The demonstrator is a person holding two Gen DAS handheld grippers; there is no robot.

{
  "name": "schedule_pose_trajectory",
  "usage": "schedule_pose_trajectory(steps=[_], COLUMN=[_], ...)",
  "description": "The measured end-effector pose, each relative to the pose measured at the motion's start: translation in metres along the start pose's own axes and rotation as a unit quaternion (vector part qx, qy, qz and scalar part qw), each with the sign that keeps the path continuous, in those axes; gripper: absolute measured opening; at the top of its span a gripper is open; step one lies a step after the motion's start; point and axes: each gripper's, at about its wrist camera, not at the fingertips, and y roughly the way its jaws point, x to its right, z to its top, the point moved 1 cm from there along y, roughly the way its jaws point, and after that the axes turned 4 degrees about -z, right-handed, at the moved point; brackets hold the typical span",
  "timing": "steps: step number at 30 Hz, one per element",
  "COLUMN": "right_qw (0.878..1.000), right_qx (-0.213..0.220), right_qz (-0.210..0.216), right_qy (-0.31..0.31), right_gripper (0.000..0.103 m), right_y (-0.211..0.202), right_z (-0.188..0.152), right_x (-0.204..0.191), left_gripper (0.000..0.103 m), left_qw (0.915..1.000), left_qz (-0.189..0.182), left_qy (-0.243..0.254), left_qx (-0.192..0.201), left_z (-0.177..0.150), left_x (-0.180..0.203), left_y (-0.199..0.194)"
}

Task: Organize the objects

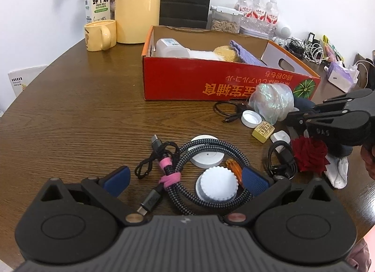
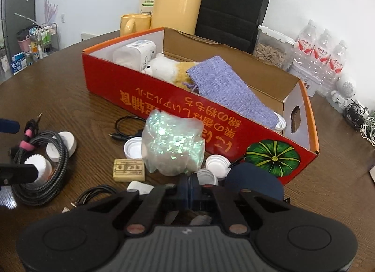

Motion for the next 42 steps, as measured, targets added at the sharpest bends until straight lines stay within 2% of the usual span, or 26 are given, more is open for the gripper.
schedule_pose_trajectory(steps=[15, 21, 28, 35, 39, 42], right_qw=[0.993, 0.990, 0.987, 0.987, 0.986, 0.986], right_qx=[0.093, 0.116, 0.132, 0.132, 0.133, 0.135], right_qz=[0.004, 0.006, 0.017, 0.029, 0.033, 0.033], right_qy=[0.066, 0.085, 0.091, 0.090, 0.089, 0.089], right_gripper=[0.000, 0.000, 0.000, 0.000, 0.000, 0.000], right_y=[-0.048, -0.063, -0.074, -0.076, -0.077, -0.078], right_z=[-0.019, -0.028, -0.037, -0.043, -0.044, -0.045], right_x=[0.011, 0.012, 0.007, 0.000, -0.002, -0.002], left_gripper=[0.103, 0.103, 0.103, 0.103, 0.103, 0.094], left_qw=[1.0000, 0.9998, 0.9993, 0.9987, 0.9990, 0.9991], left_qz=[-0.005, -0.011, -0.004, 0.022, 0.024, 0.019], left_qy=[0.005, 0.016, 0.021, 0.037, 0.035, 0.038], left_qx=[-0.001, -0.007, -0.032, -0.026, -0.014, -0.003], left_z=[-0.002, -0.002, -0.006, -0.008, -0.011, -0.012], left_x=[0.011, 0.018, 0.023, 0.030, 0.031, 0.030], left_y=[0.000, -0.001, 0.012, 0.018, 0.018, 0.014])
